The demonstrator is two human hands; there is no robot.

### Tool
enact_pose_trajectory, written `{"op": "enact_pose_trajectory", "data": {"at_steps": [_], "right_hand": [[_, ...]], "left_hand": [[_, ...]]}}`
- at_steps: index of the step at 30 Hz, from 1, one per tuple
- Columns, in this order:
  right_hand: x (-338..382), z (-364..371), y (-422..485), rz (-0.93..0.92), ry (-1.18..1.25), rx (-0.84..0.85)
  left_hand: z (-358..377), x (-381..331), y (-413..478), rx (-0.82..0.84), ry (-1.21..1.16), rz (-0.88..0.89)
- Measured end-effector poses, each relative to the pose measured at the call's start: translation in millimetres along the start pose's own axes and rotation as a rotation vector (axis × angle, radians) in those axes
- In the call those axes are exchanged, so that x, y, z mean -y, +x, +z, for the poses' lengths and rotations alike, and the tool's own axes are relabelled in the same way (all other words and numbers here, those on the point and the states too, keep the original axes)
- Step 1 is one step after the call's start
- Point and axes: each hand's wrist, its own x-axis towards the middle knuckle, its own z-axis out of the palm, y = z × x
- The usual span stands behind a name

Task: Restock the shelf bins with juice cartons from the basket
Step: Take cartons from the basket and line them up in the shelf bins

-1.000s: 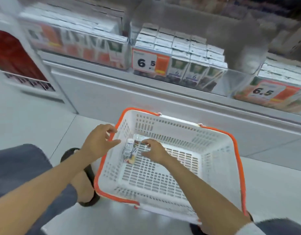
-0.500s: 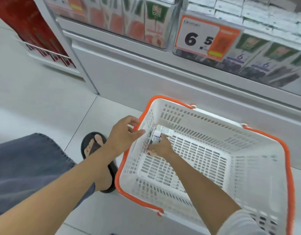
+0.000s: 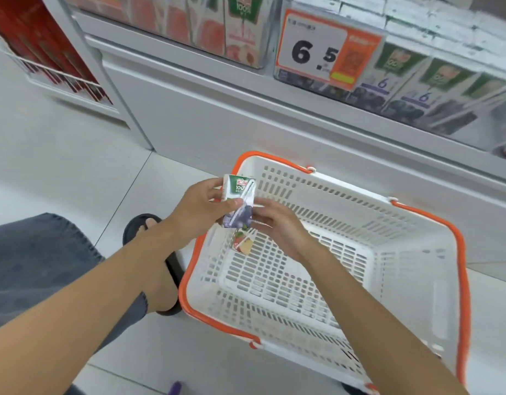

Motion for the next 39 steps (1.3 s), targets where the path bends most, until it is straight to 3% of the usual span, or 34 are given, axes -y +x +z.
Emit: {"op": "enact_pose_trajectory", "data": {"at_steps": [2,5,9,12,17,22,31,39], "right_hand": [[-33,-8,17,0.076,-0.313,-0.254],[-77,-12,43,0.282,-0.338,-0.295],[-108,3,70,0.393,-0.526,-0.379],[-118,6,73,0.309,-0.355,-0.483],[-119,13,67,0.253,-0.041,-0.485],[-95,-5,42,0.205,-0.108,-0.332],[78,-22,-66,-0.266,-0.169,-0.057],[158,13,-156,-0.474,-0.400,-0.092]], "left_hand": [[-5,6,1,-0.040,-0.022,-0.040],[-13,13,5,-0.064,-0.084,-0.094],[-13,19,9,-0.080,-0.070,-0.124],[-14,19,11,-0.083,-0.031,-0.136],[-13,16,9,-0.107,0.037,-0.138],[-10,14,7,-0.090,0.080,-0.113],[16,-33,-11,-0.051,-0.006,0.012],[23,-125,-51,0.063,0.009,0.236]]}}
